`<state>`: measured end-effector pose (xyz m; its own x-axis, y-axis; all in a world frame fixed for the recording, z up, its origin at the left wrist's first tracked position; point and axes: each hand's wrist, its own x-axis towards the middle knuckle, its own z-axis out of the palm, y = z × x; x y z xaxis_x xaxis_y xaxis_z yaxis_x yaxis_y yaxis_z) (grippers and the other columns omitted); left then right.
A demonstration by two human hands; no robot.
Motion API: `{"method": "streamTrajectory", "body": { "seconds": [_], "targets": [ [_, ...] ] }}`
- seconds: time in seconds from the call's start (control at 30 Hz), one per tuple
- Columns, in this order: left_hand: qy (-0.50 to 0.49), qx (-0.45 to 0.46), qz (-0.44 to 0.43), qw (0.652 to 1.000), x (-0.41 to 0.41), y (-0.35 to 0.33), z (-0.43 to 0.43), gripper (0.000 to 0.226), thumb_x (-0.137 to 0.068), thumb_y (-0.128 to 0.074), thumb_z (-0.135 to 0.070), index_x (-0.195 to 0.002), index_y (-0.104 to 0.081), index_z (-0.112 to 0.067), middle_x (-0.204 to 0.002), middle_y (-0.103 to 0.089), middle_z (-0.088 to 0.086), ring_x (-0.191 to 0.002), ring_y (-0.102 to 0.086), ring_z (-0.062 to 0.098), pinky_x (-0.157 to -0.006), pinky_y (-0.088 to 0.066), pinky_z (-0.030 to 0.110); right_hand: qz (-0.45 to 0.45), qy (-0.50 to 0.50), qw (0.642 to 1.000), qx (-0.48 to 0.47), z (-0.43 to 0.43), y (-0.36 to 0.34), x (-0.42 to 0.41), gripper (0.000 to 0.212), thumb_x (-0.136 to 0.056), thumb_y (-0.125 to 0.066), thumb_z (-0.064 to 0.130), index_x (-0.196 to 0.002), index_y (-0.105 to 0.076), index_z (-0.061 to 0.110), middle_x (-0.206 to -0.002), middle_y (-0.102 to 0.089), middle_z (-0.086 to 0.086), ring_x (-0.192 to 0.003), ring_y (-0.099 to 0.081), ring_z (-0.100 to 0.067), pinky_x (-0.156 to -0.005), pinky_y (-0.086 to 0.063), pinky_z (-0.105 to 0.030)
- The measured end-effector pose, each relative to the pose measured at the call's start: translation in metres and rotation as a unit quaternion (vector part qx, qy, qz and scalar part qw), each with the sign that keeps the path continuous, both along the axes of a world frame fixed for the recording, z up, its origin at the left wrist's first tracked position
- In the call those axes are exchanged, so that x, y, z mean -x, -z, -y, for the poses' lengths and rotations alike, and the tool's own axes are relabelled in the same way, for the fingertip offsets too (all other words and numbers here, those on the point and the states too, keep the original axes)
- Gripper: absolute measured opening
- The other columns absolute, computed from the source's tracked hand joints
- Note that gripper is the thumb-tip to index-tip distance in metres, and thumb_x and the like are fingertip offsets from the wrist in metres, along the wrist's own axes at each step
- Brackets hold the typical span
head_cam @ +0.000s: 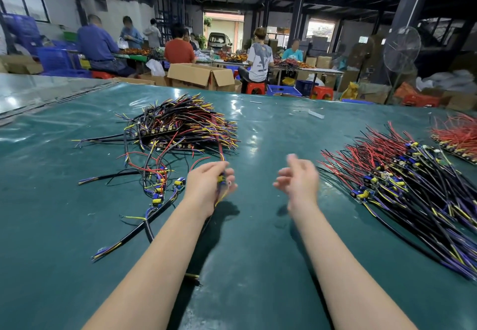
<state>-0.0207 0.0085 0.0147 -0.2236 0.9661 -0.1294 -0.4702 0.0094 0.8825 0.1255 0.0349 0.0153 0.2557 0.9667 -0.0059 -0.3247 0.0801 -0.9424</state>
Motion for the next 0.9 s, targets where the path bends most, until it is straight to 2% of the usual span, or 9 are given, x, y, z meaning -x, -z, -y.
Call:
{"method": "streamTrajectory", "body": {
  "seconds": [0.07, 0.1, 0.2, 0.3, 0.37, 0.57, 0.67, 0.77, 0.9],
  "targets": [
    [-0.069, 0.000, 0.095, 0.993, 0.004, 0.000, -0.004, 0.018, -0.093, -0.050, -0.004, -0.076, -0.054, -0.008, -0.054, -0.059, 0.002, -0.039, -0.056, 0.004, -0.045, -0.052, 0.021, 0.176, -0.128, 0.976, -0.001, 0.015, 0.002, 0.032, 0.026, -0.088, -0.058, 0.011, -0.072, -0.038, 0.014, -0.066, -0.045, -0.005, -0.044, -0.048, -0.010, -0.042, -0.045, -0.024],
    [-0.092, 0.003, 0.130, 0.987, 0.005, 0.000, -0.005, 0.018, -0.093, -0.050, -0.005, -0.076, -0.054, -0.008, -0.062, -0.058, 0.004, -0.041, -0.057, 0.004, -0.045, -0.053, 0.021, 0.221, -0.192, 0.956, 0.007, 0.022, 0.005, 0.048, 0.026, -0.086, -0.060, 0.010, -0.074, -0.037, 0.015, -0.070, -0.044, -0.003, -0.052, -0.050, -0.013, -0.045, -0.046, -0.026],
    [-0.115, 0.013, 0.173, 0.978, 0.007, 0.002, -0.006, 0.015, -0.093, -0.053, -0.010, -0.078, -0.055, -0.009, -0.071, -0.058, 0.002, -0.050, -0.059, 0.006, -0.046, -0.052, 0.020, 0.162, -0.300, 0.939, 0.045, 0.033, 0.013, 0.070, 0.025, -0.088, -0.054, 0.002, -0.079, -0.034, 0.015, -0.076, -0.046, -0.002, -0.054, -0.049, -0.012, -0.039, -0.045, -0.020],
    [-0.099, 0.019, 0.166, 0.981, 0.007, 0.000, -0.005, 0.018, -0.092, -0.052, -0.008, -0.075, -0.055, -0.009, -0.053, -0.062, -0.002, -0.041, -0.058, 0.004, -0.043, -0.051, 0.017, 0.140, -0.274, 0.950, 0.051, 0.032, 0.009, 0.060, 0.022, -0.089, -0.050, -0.004, -0.076, -0.043, 0.012, -0.067, -0.046, -0.006, -0.035, -0.036, -0.004, -0.031, -0.023, -0.011],
    [-0.103, 0.030, 0.165, 0.980, 0.009, -0.001, -0.004, 0.020, -0.092, -0.052, -0.006, -0.072, -0.054, -0.007, -0.044, -0.060, -0.004, -0.039, -0.058, 0.004, -0.043, -0.050, 0.018, 0.151, -0.274, 0.949, 0.026, 0.030, 0.005, 0.052, 0.020, -0.089, -0.051, -0.002, -0.073, -0.053, 0.010, -0.062, -0.049, -0.007, -0.030, -0.031, -0.002, -0.032, -0.018, -0.010],
    [-0.112, 0.001, 0.143, 0.983, 0.011, -0.003, -0.002, 0.018, -0.091, -0.053, -0.006, -0.073, -0.057, -0.006, -0.047, -0.063, -0.004, -0.043, -0.061, 0.004, -0.045, -0.053, 0.018, 0.172, -0.288, 0.942, 0.028, 0.029, 0.007, 0.048, 0.028, -0.096, -0.043, 0.013, -0.072, -0.056, 0.008, -0.049, -0.053, -0.002, -0.027, -0.028, -0.004, -0.033, -0.017, -0.008],
    [-0.117, 0.003, 0.130, 0.985, 0.012, -0.004, -0.002, 0.018, -0.091, -0.054, -0.007, -0.073, -0.057, -0.007, -0.047, -0.063, -0.005, -0.043, -0.060, 0.003, -0.048, -0.054, 0.018, 0.188, -0.262, 0.946, 0.017, 0.029, 0.010, 0.049, 0.026, -0.094, -0.044, 0.005, -0.072, -0.057, 0.012, -0.059, -0.048, -0.003, -0.027, -0.034, -0.003, -0.033, -0.020, -0.009],
    [-0.124, 0.014, 0.136, 0.983, 0.013, -0.004, -0.003, 0.021, -0.091, -0.053, -0.006, -0.071, -0.055, -0.008, -0.043, -0.061, -0.005, -0.039, -0.058, 0.003, -0.043, -0.051, 0.015, 0.215, -0.213, 0.952, -0.036, 0.028, 0.011, 0.048, 0.025, -0.086, -0.055, 0.000, -0.068, -0.060, 0.016, -0.057, -0.052, -0.003, -0.029, -0.041, -0.004, -0.031, -0.024, -0.012],
    [-0.134, 0.031, 0.127, 0.982, 0.015, -0.004, -0.004, 0.021, -0.091, -0.053, -0.002, -0.070, -0.055, -0.004, -0.040, -0.058, -0.003, -0.035, -0.055, 0.004, -0.040, -0.050, 0.017, 0.297, -0.212, 0.926, -0.094, 0.029, 0.012, 0.050, 0.033, -0.079, -0.060, -0.003, -0.058, -0.060, 0.022, -0.051, -0.054, -0.001, -0.028, -0.037, -0.005, -0.034, -0.030, -0.013]
  ]
}}
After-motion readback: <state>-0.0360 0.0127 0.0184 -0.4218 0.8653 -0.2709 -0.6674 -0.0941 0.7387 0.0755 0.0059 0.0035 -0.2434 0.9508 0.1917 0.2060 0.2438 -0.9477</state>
